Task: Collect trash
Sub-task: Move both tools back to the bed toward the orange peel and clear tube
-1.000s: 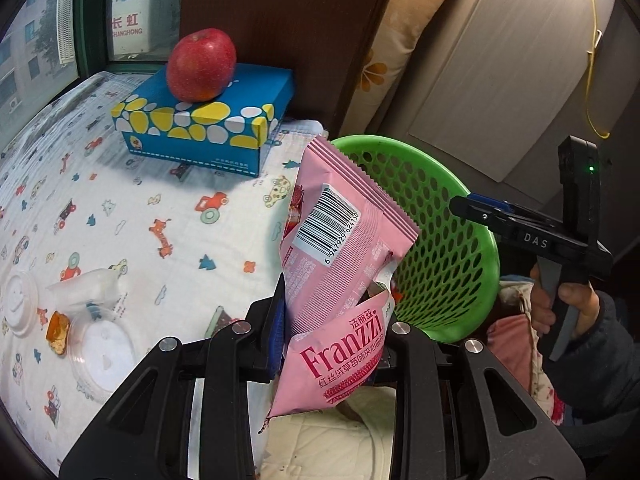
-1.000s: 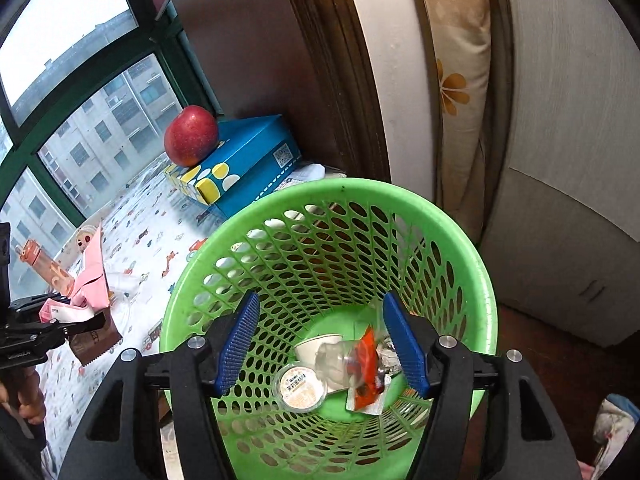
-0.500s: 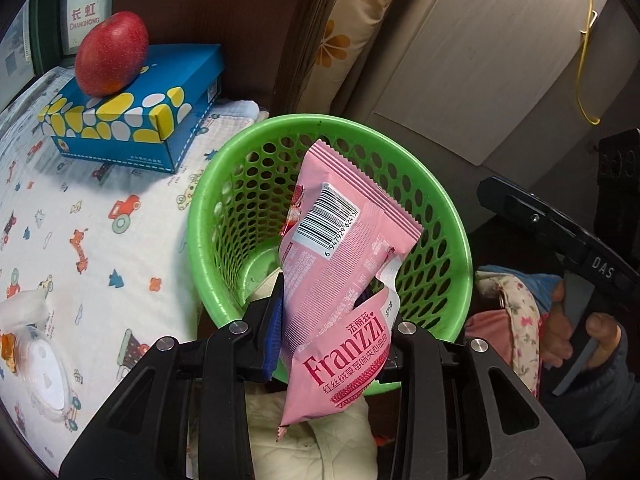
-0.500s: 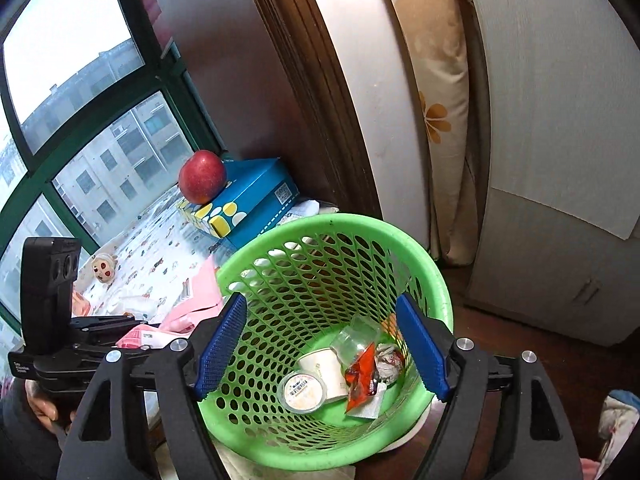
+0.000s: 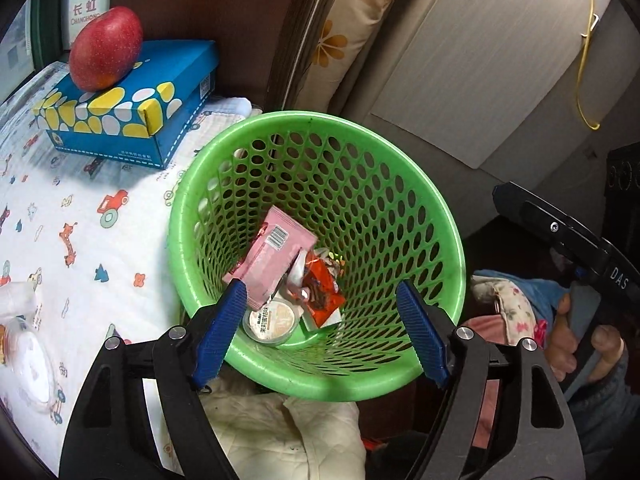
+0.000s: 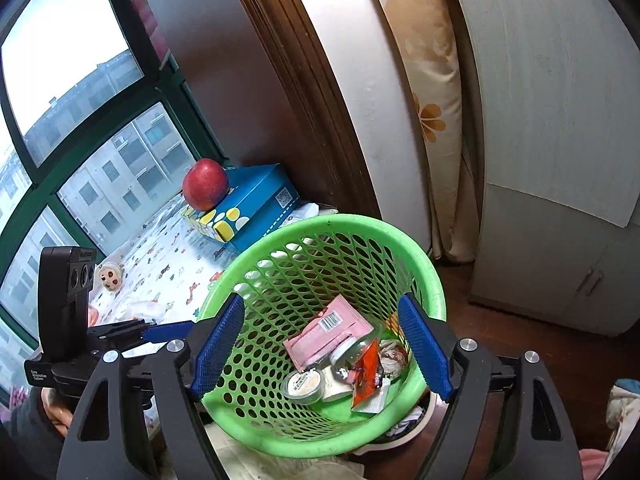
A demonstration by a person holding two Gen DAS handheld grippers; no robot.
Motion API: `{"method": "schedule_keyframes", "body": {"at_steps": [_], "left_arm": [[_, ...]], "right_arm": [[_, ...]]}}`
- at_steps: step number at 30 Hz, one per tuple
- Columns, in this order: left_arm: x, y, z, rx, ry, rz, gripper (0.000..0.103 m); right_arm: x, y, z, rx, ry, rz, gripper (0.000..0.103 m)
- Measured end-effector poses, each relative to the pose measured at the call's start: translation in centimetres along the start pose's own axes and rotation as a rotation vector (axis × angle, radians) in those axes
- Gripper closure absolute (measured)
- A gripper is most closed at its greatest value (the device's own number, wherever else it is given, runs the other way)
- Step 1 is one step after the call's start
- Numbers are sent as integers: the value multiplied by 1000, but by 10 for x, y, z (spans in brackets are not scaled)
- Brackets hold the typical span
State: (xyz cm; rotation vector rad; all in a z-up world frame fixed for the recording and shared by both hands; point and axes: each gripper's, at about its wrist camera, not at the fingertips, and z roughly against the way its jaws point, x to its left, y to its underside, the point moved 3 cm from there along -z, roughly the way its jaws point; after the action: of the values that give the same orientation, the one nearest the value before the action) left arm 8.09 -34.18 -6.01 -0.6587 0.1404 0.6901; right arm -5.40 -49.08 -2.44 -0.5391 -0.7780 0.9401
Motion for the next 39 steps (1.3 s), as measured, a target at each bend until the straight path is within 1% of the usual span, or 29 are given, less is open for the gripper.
{"method": "schedule_keyframes", "body": {"at_steps": [4,10,18,26,30,33,34,39], "left_arm": [[15,5,15,-27,-50,28,27],[49,17,39,-61,-117,99,27],[106,34,77,-120,-208,213,27],[169,53,112,-161,-326,313,27],[201,65,126,-167,-382,351,27],[225,75,136,-165,-419,382,29],[233,79,140,-163,-427,395,31],[263,99,154,-162,-461,447,33]], "right_arm": [[10,1,-1,2,-19,11,26],[33,2,-9,19,-48,50,24],[71,6,-26,54,-99,103,23],[105,10,-41,82,-148,151,23],[121,14,-49,102,-169,171,23],[133,18,-56,124,-183,187,23],[137,20,-58,130,-186,196,23],[161,28,-72,162,-211,229,23]]}}
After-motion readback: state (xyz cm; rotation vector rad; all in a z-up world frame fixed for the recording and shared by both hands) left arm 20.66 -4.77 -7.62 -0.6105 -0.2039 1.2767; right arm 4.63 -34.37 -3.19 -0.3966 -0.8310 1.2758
